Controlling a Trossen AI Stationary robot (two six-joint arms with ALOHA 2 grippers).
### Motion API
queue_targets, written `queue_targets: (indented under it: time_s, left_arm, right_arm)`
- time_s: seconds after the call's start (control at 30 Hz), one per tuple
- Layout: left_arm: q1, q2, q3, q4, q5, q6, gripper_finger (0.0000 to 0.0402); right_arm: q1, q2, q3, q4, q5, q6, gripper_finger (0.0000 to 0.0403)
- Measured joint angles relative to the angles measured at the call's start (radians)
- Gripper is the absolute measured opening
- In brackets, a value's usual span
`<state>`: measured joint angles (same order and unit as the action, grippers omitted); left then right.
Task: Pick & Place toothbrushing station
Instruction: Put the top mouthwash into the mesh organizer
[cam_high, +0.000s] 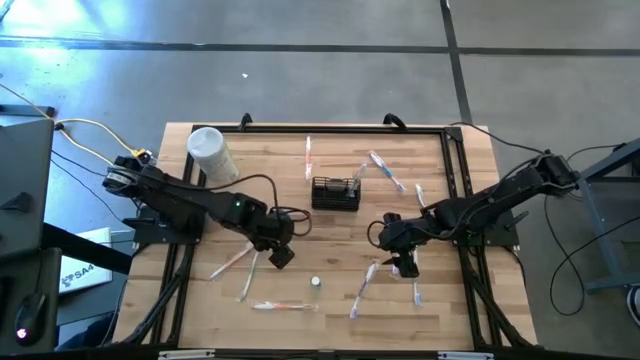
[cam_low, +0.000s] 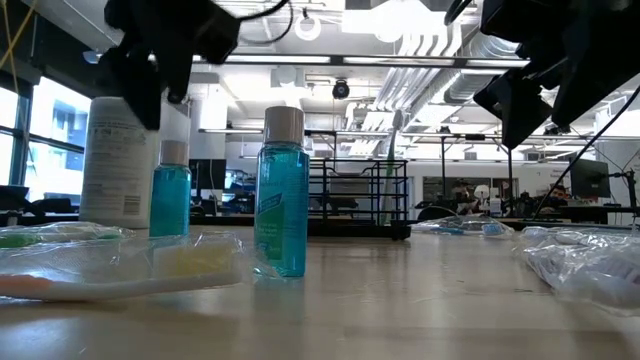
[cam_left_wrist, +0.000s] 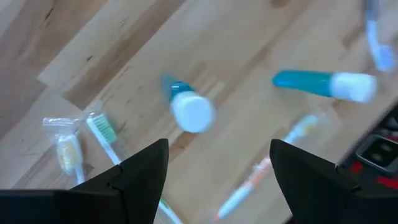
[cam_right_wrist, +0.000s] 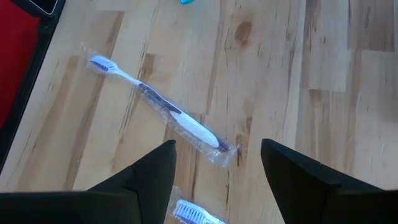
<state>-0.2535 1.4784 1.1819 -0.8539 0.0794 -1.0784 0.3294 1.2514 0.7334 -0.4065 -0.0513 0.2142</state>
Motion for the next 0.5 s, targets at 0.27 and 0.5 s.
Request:
queue_targets:
  time_s: [0.27,0.5]
  left_arm:
    - [-0.023,0.0,0.355,-0.332,-0.135,0.046,0.0278]
    - [-0.034,0.089,0.612,-0.677,-0.246,-0.176,0.0278]
  right_arm:
    - [0.0,0.0,0.0,0.0,0.0,-0.002,0.0229]
    - [0.0,0.0,0.0,-0.001,0.0,-0.002,0.0229]
